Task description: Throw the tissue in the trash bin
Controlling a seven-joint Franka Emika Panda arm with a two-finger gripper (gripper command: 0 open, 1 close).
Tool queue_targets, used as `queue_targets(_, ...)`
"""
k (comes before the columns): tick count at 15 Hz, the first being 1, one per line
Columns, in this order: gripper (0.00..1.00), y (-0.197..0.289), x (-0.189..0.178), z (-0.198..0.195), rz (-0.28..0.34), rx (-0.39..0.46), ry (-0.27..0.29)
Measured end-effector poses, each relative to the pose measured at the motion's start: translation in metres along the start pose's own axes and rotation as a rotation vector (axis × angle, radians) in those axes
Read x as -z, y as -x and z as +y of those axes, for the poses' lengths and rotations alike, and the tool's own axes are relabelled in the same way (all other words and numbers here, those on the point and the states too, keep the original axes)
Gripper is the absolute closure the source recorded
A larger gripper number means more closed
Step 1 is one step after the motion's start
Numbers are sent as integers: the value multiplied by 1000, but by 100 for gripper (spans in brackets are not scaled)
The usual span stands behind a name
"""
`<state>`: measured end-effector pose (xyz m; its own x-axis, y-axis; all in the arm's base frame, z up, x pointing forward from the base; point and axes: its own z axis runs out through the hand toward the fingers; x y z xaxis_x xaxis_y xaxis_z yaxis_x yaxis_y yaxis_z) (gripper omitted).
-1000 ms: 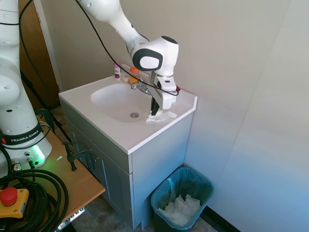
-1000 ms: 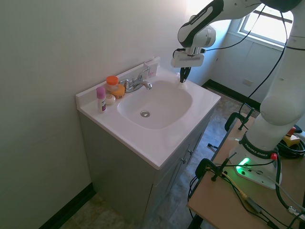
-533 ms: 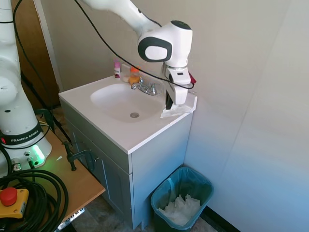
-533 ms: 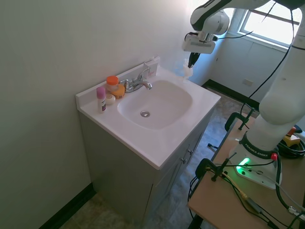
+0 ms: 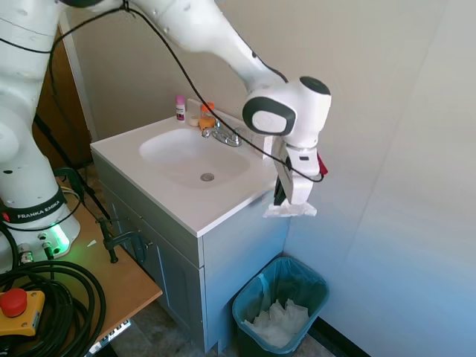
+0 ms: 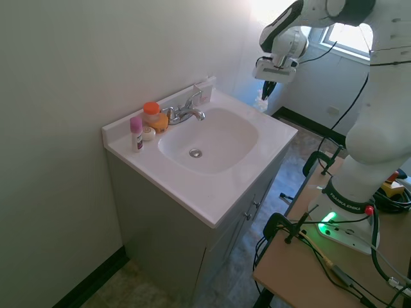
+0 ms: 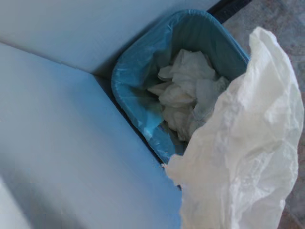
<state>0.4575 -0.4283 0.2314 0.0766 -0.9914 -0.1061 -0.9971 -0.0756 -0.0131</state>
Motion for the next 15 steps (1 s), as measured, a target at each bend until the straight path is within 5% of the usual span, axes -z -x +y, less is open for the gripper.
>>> queue_targets(3,100,-18,-34,0,-4,-11,44)
queue_targets(4,0,-22,-39,0,-8,-11,53)
queue_targets(15,0,-24,-39,-7,-23,13,69)
